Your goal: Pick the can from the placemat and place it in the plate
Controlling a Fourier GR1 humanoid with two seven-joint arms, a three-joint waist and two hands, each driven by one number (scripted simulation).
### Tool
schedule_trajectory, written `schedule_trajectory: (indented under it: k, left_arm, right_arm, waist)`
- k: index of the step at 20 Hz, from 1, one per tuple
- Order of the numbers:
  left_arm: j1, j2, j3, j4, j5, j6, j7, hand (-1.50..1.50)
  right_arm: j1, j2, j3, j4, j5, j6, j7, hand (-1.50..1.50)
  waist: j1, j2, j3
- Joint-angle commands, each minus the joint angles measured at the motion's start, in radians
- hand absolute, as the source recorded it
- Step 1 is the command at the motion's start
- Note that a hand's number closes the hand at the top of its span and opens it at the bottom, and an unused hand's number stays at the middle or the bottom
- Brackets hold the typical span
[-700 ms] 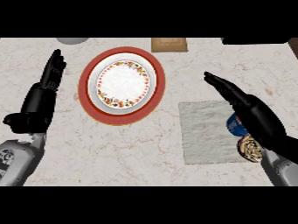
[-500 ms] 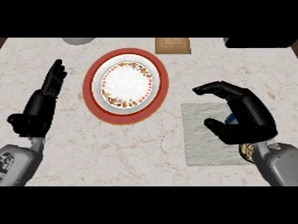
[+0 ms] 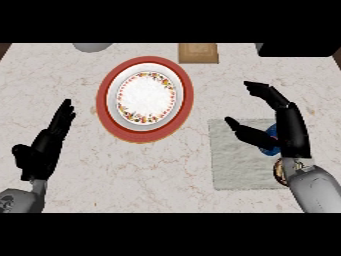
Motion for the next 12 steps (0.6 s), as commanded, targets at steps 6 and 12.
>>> schedule_trajectory:
  k: [6, 12]
  left_arm:
    - [0.006, -0.054, 0.027, 0.063, -0.026, -0.029, -0.033, 0.0]
    - [0.059, -0.009, 0.051, -0.043, -0.008, -0.04, 0.03, 0.0]
  right_arm:
    - [0.238, -0.016, 0.06, -0.214, 0.259, -0.175, 0.044, -1.5]
    - [0.246, -0.175, 0.047, -0.4, 0.446, -0.043, 0.422, -1.5]
  waist:
    - [-0.017, -0.003, 0.003]
    - [-0.015, -0.007, 0.002]
